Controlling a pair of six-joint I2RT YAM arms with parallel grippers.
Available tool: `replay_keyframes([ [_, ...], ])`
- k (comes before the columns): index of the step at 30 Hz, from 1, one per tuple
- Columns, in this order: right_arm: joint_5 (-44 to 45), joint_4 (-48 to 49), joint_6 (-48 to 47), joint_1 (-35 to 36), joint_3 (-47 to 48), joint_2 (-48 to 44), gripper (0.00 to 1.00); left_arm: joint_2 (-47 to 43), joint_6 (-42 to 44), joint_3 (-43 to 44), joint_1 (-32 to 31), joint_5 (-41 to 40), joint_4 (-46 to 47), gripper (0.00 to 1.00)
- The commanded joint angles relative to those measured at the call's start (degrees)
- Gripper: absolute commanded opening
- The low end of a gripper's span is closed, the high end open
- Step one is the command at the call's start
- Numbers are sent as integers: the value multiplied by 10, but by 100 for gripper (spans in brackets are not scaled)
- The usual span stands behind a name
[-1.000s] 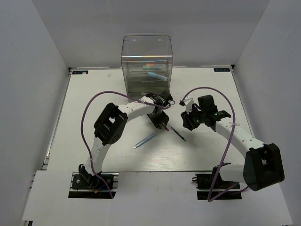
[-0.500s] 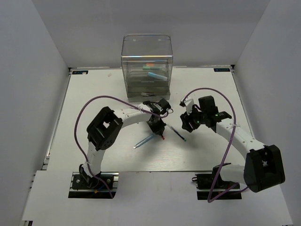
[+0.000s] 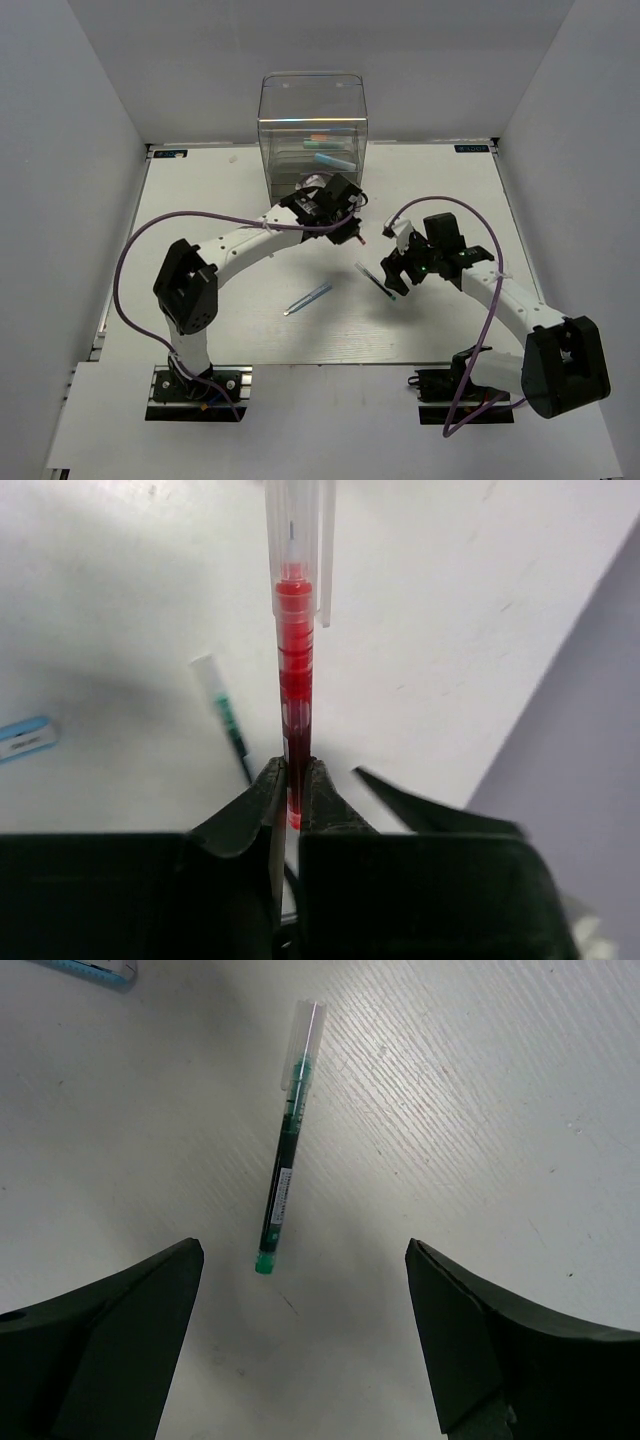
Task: Sort the stationery into containers
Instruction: Place the stationery into the container
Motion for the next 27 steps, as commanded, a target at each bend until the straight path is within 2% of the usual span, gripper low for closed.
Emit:
replay_keyframes([
  [1,2,20,-5,-1,-13,-20,88,-29,-56,32,11,-73,-2,0],
  [12,17,27,-7,-1,-27,-37,88,-16,-284,11,70,-106,79,0],
  [18,22,31,-7,-1,-35,-41,88,22,-336,29,107,-92,98,0],
  [27,25,33,-7,-2,-43,-49,88,92,-348,95,145,-80,78,0],
])
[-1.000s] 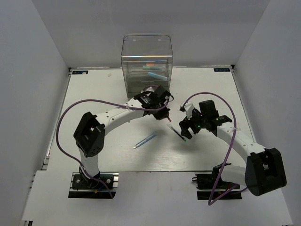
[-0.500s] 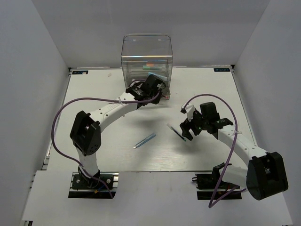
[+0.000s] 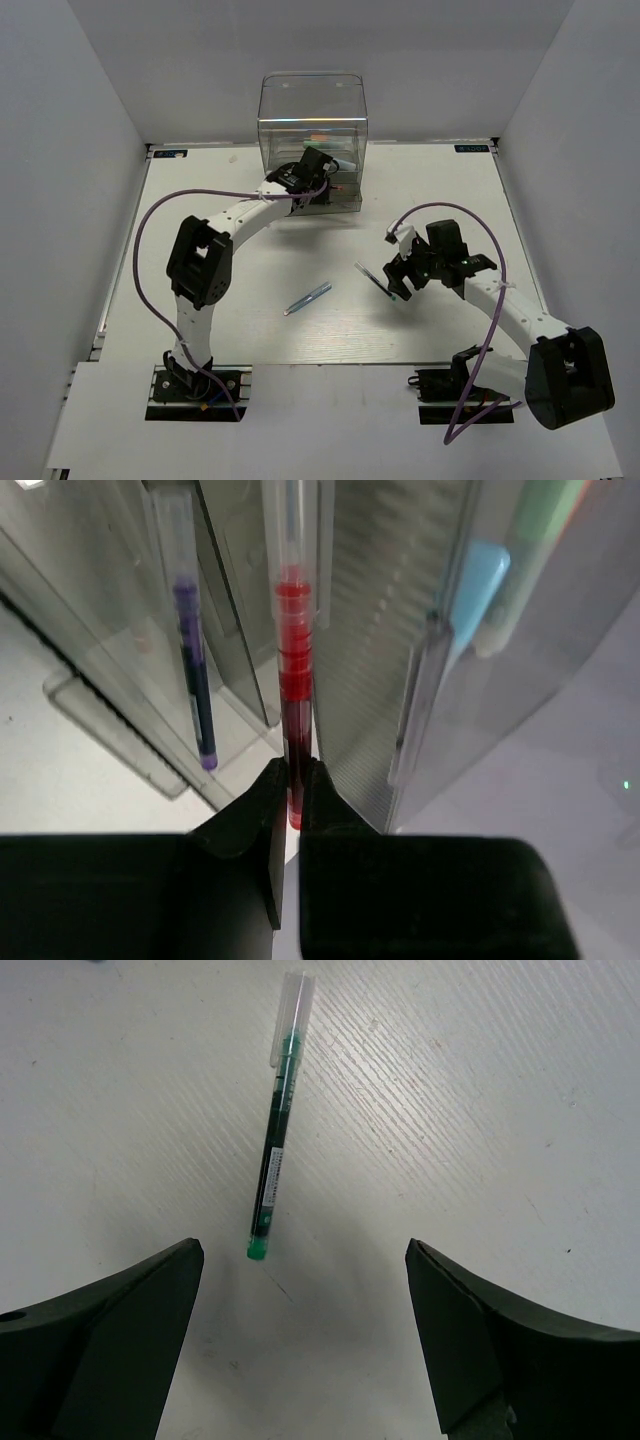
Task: Sort the stationery into containers
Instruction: Place the stationery into the container, then grab a piece of stationery with the right arm
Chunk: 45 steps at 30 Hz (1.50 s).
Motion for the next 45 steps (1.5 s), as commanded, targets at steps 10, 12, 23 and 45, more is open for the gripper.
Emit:
replay_keyframes([
  [10,4,24,-6,0,-2,8,89,-2,-13,21,17,28,2,42],
  [12,-1,28,-8,2,0,17,89,-7,-8,21,17,28,2,44],
  [23,-30,38,-3,16,33,70,89,-98,140,-40,6,57,42,48],
  [45,96,71,37,90,37,202,36,-532,393,-508,13,90,121,96],
])
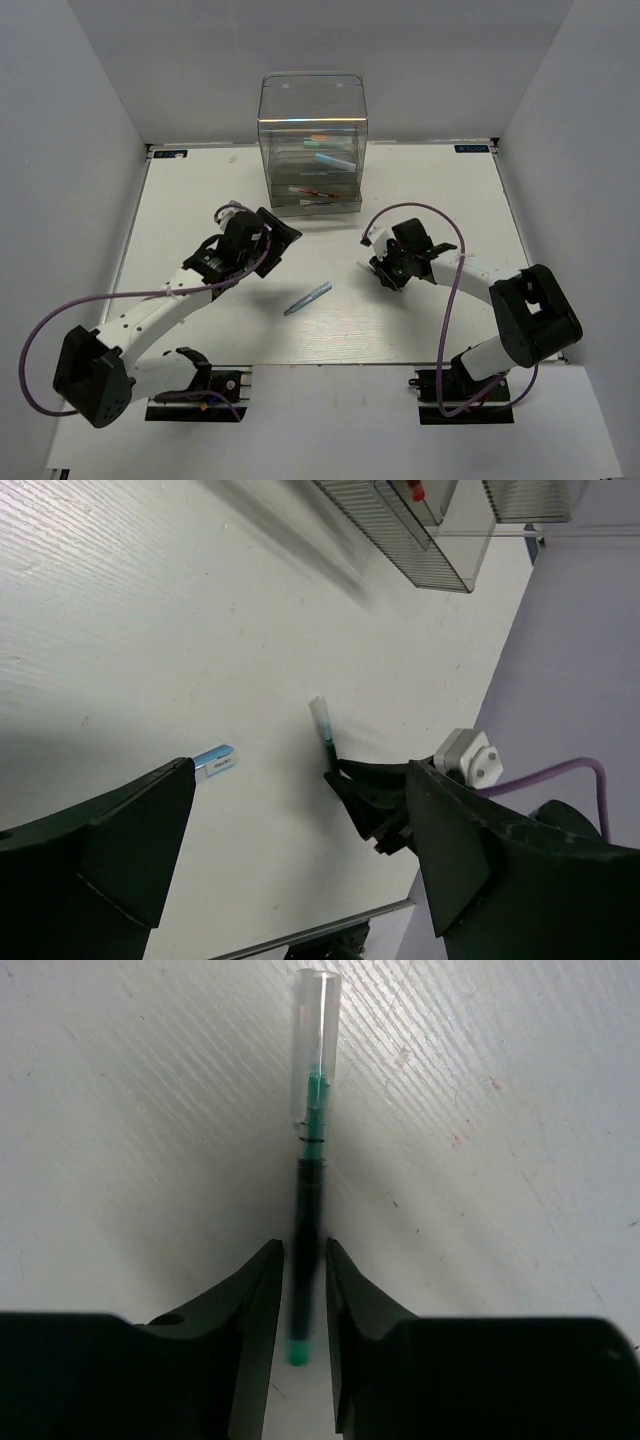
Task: Sort the stationery into containers
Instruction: Grab a piece of stationery with the right arm, then place the stationery into the container
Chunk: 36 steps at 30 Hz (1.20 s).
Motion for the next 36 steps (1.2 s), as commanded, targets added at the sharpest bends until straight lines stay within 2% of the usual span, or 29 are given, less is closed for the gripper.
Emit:
replay_keyframes([
  [1,15,-3,-2,11,-6,8,28,-58,8,-20,2,-25,-12,96],
  [3,11,-9,-11,11,-13,10,18,-88,8,-33,2,-30,-24,98],
  [4,3,-14,-18,11,-14,9,8,-98,2,-51,2,-30,-24,99],
  [5,-2,-18,-22,10,-17,8,2,-109,-3,-60,2,-30,-24,99],
  [6,-5,-22,-34,11,-17,1,0,-117,-3,-70,2,-24,-24,99],
  [10,-27,-37,-87,10,7,-22,0,-153,-17,-126,2,-9,-18,99],
  [18,-61,-48,-218,11,157,-32,0,-160,-39,-156,2,24,-24,99],
  [23,-69,-65,-272,18,292,35,0,-166,-45,-161,2,29,-34,99],
  [28,-64,-74,-320,38,383,103,0,-176,-45,-167,2,29,-40,99],
  [36,12,-66,-373,68,491,213,0,-176,-45,-167,2,29,-40,99],
])
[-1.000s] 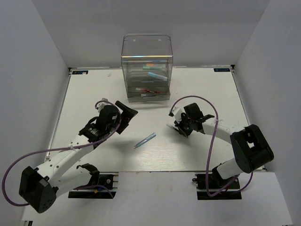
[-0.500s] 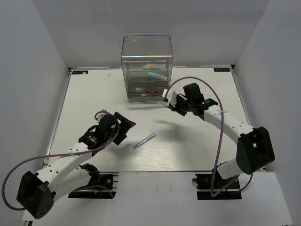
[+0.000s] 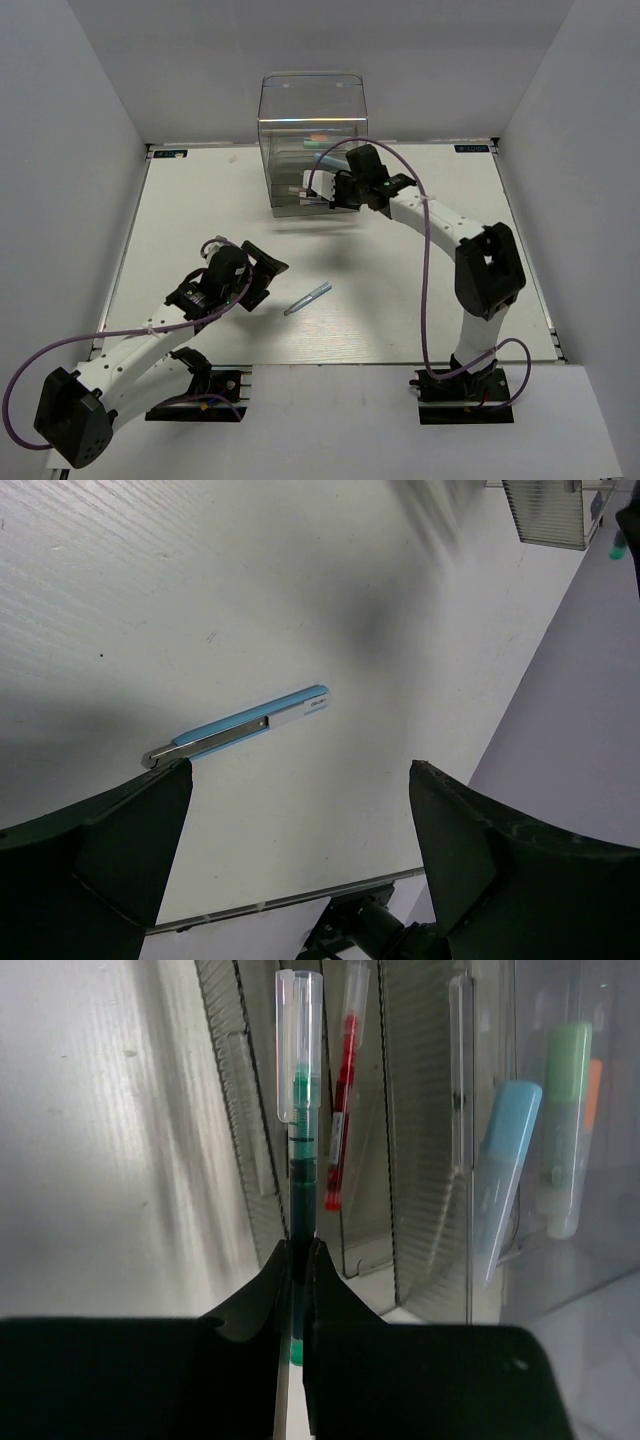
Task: Sort the stationery into containers
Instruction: Place the stationery into the container
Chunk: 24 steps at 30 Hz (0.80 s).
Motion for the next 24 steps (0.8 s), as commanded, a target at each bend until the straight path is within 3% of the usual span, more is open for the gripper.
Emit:
replay_keyframes([
  [1,41,12,-35,12,50,21,0,-12,0,-6,2,3,-2,99],
  [8,60,6,-52,18,80,66,0,-23,0,-6,2,3,-13,99],
  [9,65,6,-53,19,82,69,4,-23,0,-6,2,3,-13,99],
  [10,67,5,-53,19,82,72,17,-23,0,-6,2,3,-13,99],
  [13,64,-2,-38,20,91,74,34,-23,0,-6,2,3,-13,99],
  [15,57,-6,-30,20,93,67,38,-23,0,-6,2,3,-13,99],
  [19,32,-23,6,19,106,57,38,-13,0,-6,2,3,-8,99],
  [21,14,-30,27,20,113,55,33,-13,0,-6,2,3,-8,99],
  [22,-13,-46,31,16,115,49,27,-13,0,-6,2,3,-8,99],
  [23,-43,-55,31,16,118,48,12,-13,0,-6,2,3,-8,99],
  [24,-81,-73,27,16,117,45,4,-13,0,-6,2,3,-8,99],
])
